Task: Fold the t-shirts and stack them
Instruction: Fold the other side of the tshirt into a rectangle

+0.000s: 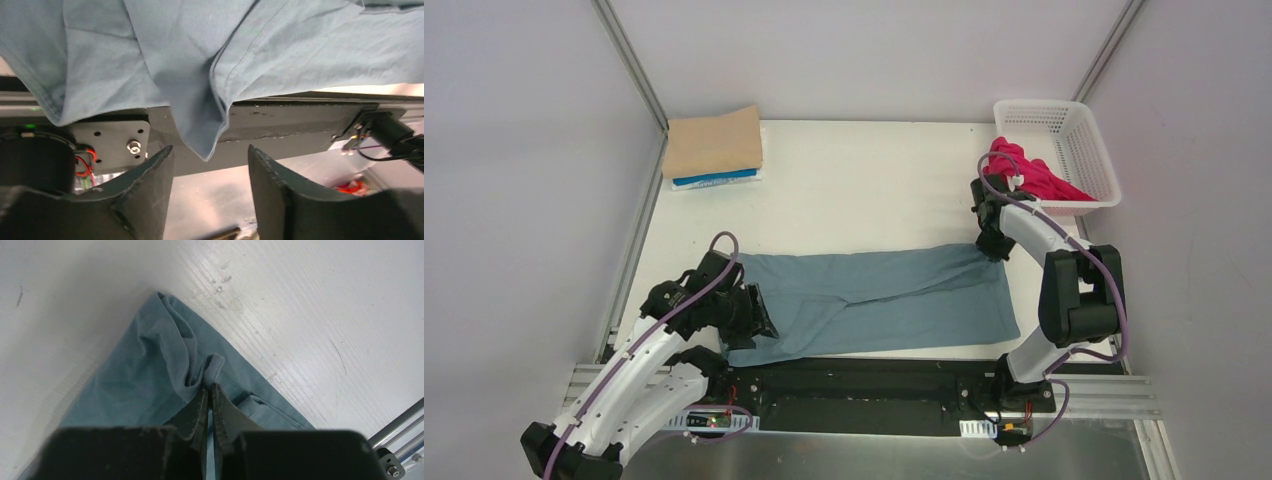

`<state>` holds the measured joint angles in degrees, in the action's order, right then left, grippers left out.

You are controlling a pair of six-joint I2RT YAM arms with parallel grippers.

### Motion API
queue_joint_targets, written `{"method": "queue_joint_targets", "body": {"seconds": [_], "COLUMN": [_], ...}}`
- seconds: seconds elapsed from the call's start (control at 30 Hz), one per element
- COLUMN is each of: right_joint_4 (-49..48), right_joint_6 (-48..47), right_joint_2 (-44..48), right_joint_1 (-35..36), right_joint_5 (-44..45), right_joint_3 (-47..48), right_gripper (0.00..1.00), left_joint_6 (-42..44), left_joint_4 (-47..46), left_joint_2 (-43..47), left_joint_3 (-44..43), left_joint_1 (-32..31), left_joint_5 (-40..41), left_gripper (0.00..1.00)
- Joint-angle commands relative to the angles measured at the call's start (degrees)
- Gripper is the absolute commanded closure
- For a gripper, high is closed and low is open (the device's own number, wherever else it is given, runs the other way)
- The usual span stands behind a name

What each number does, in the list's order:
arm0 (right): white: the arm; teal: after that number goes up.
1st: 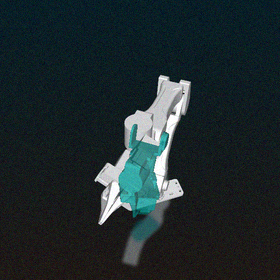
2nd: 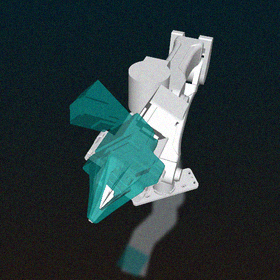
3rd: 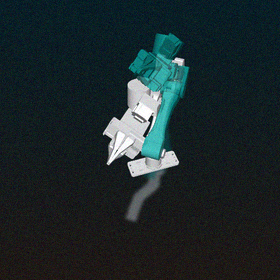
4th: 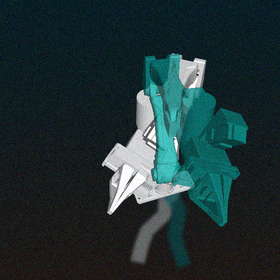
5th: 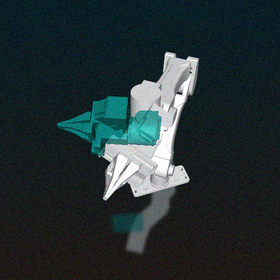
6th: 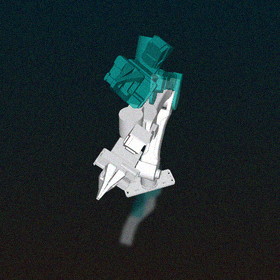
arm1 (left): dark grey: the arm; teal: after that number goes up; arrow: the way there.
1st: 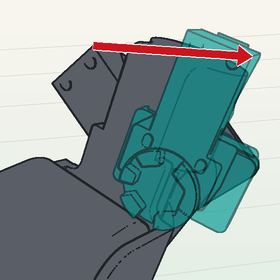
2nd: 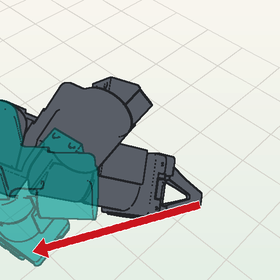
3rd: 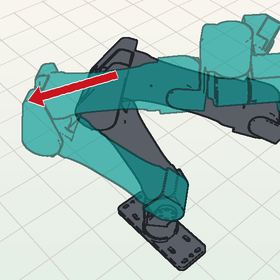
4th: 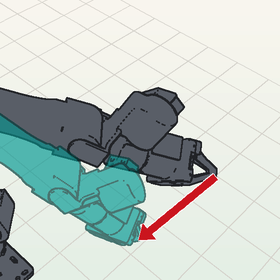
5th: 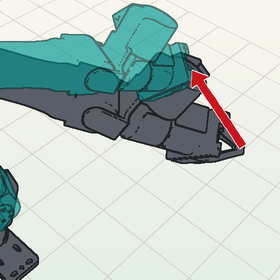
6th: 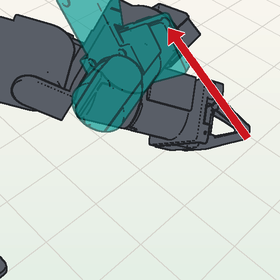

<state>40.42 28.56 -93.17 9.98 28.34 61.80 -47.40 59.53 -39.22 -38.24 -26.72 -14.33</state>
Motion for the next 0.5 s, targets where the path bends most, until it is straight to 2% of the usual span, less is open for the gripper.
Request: {"method": "queue_joint_targets", "body": {"seconds": [0.0,0.13,0.2,0.23,0.27,0.33,0.4,0.47], "right_joint_4": [1.34,1.6,2.87,3.78,4.76,6.68,8.07,8.65], "right_joint_6": [1.47,2.11,3.15,3.69,4.71,5.66,6.06,6.12], "right_joint_2": [1.46,1.73,2.12,2.56,3.0,4.3,6.24,9.55], "right_joint_1": [-0.46,-0.65,-0.58,-0.6,-0.68,-0.7,-0.73,-0.7], "right_joint_5": [2.46,2.76,3.98,5.19,6.42,8.81,10.3,10.21], "right_joint_3": [-1.76,-2.53,-2.69,-2.7,-2.85,-2.87,-2.71,-2.69], "right_gripper": [0.93,0.84,0.8,0.72,0.54,0.28,0.14,0.05], "left_joint_6": [-0.4,1.31,1.91,2.22,2.59,3.01,2.72,2.6], "left_joint_4": [1.65,-0.63,-2.17,-3.15,-4.33,-6.51,-8.28,-9.58], "left_joint_2": [-0.65,-0.87,-1.72,-2.49,-3.17,-4.76,-7.63,-11.24], "left_joint_3": [-0.99,-3.69,-5.38,-6.22,-6.85,-7.11,-7.15,-7.41], "left_joint_1": [-0.7,-0.7,-0.72,-0.7,-0.7,-0.7,-0.7,-0.7], "left_joint_5": [0.23,1.73,4.32,5.58,6.66,8.67,11.24,13.56], "left_gripper": [0.37,0.1,0.02,0.01,0.01,0.01,0.01,0.01]}}
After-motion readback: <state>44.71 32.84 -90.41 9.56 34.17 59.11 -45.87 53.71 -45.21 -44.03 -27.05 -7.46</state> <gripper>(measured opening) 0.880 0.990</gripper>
